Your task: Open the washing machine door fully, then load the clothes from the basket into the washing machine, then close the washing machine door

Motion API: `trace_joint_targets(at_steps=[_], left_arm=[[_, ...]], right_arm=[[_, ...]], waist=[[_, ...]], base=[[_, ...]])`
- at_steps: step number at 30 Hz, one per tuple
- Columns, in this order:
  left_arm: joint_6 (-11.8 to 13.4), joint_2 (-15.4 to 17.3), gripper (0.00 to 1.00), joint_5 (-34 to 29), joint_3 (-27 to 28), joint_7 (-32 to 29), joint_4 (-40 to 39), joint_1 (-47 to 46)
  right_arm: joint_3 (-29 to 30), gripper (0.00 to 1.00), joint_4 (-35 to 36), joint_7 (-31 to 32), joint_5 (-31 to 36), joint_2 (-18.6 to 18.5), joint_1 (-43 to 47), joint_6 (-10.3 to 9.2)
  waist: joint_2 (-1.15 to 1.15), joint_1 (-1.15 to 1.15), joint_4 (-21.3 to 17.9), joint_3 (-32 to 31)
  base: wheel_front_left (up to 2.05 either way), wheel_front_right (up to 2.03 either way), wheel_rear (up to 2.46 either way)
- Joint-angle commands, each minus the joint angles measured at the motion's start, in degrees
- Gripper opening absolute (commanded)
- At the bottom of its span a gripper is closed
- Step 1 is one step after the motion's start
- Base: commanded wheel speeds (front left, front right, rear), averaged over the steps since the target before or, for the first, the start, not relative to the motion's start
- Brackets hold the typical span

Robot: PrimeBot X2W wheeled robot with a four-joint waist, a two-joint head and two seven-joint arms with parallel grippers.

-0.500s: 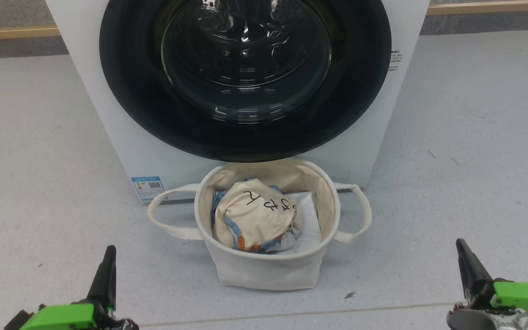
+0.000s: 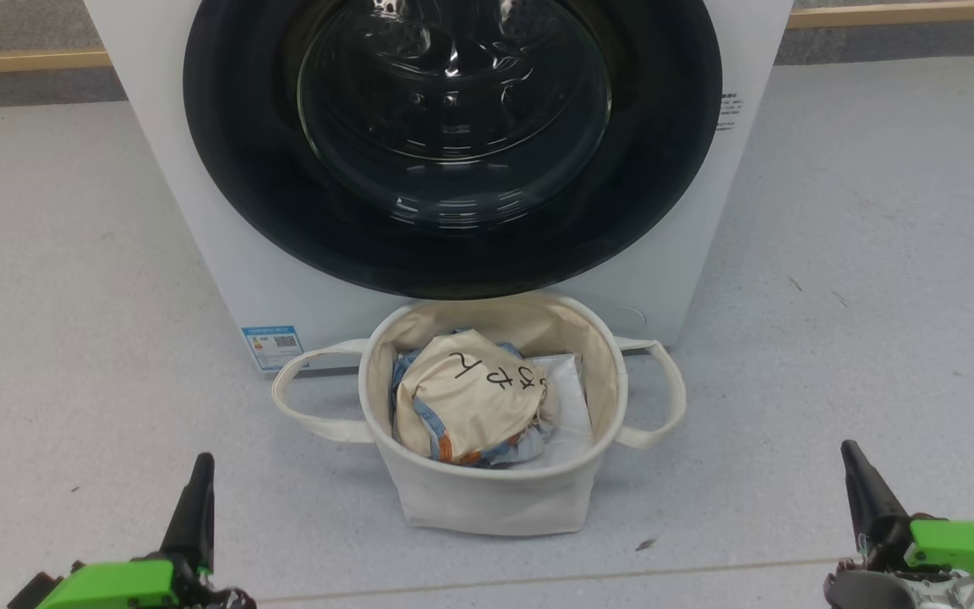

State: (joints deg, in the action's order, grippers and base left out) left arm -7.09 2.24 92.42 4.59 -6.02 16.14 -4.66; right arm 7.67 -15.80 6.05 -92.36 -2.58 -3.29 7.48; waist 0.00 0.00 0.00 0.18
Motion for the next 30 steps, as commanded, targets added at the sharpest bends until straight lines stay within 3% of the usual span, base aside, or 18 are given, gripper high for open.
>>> trace_joint_targets(at_steps=[1,30], left_arm=[[-0.4,0.6,0.00,-0.3,1.9,-0.5,-2.1,-1.5],[-0.4,0.6,0.00,-0.3,1.9,-0.5,-2.1,-1.5]], right_arm=[[-1.1,0.00,1.8,0.5,0.2,-0.3,-2.9,0.01],[-1.1,0.00,1.8,0.5,0.2,-0.3,-2.9,0.01]], waist=[[0.00,0.00,0.0,0.0],[0.00,0.00,0.0,0.0]], base=[[0.00,0.00,0.00],[0.00,0.00,0.00]])
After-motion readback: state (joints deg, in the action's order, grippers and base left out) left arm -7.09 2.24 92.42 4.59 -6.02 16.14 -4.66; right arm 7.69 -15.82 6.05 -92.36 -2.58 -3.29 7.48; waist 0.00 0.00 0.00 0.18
